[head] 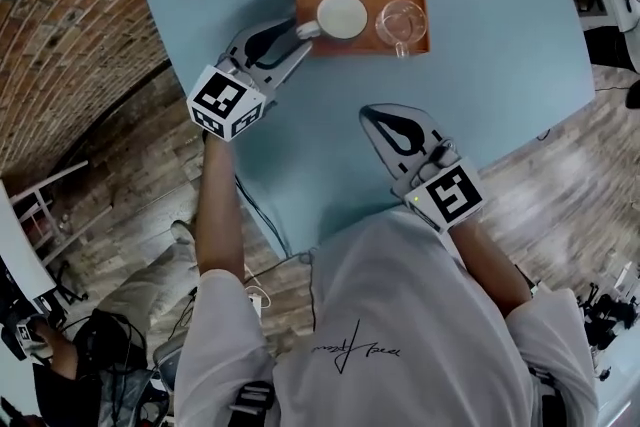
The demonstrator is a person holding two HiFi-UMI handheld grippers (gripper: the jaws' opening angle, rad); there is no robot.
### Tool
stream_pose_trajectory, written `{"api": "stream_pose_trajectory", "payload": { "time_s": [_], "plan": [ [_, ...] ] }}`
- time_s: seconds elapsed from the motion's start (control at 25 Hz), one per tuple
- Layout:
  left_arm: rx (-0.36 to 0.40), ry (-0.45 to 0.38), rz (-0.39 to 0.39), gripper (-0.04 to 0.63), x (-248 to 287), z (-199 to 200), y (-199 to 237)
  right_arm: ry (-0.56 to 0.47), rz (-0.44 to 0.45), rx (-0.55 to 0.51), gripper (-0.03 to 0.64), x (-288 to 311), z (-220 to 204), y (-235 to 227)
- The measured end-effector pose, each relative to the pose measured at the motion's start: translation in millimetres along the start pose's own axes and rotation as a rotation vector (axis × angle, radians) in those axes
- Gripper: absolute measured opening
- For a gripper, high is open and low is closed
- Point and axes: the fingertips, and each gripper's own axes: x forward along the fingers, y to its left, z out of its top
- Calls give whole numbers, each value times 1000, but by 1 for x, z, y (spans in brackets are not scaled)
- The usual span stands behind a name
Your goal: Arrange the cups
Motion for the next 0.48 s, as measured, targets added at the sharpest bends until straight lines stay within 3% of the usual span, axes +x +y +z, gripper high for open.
{"api": "stream_pose_trajectory", "payload": {
  "time_s": [0.48],
  "plan": [
    [24,-14,-63,141,14,-5,-2,12,30,-36,21,12,-5,1]
  ]
}}
